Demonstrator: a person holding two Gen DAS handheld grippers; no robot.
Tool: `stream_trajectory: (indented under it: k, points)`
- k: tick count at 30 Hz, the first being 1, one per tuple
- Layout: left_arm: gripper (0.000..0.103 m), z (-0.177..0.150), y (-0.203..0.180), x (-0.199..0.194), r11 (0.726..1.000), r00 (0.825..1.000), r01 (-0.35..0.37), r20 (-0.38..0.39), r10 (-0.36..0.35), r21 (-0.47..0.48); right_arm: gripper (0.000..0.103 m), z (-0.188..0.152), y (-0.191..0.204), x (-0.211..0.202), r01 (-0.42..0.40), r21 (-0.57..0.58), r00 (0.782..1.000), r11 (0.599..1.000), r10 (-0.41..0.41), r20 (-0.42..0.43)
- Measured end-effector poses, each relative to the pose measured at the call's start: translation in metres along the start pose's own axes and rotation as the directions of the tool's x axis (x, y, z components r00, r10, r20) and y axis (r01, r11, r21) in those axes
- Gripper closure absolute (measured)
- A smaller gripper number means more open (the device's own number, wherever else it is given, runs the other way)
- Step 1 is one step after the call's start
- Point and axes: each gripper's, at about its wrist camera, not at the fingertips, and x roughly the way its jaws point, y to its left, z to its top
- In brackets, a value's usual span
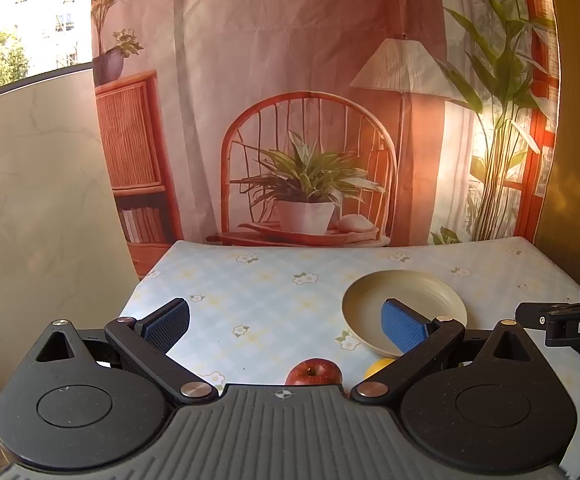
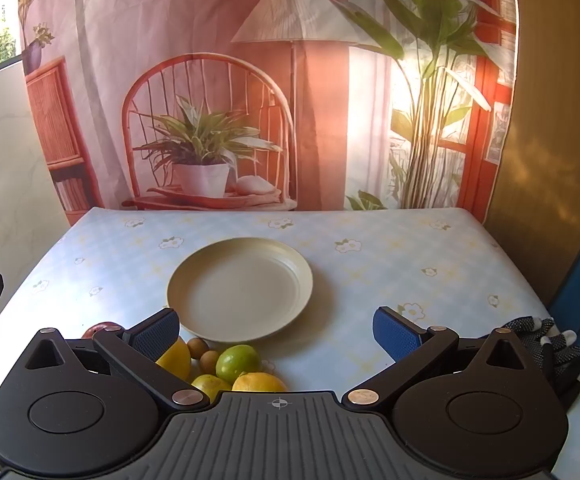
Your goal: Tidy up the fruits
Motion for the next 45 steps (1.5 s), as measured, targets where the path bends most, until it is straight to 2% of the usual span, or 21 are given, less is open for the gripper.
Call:
stream_trajectory:
  k: [45]
  points:
    - [0.0, -0.0024, 0.001, -0.0066, 1.0, 1.0, -0.003, 0.031, 0.003, -0.018, 0.0, 0.0066, -0.0025, -0.0052, 0.0, -0.007, 1.0, 1.0, 0.0, 0.008]
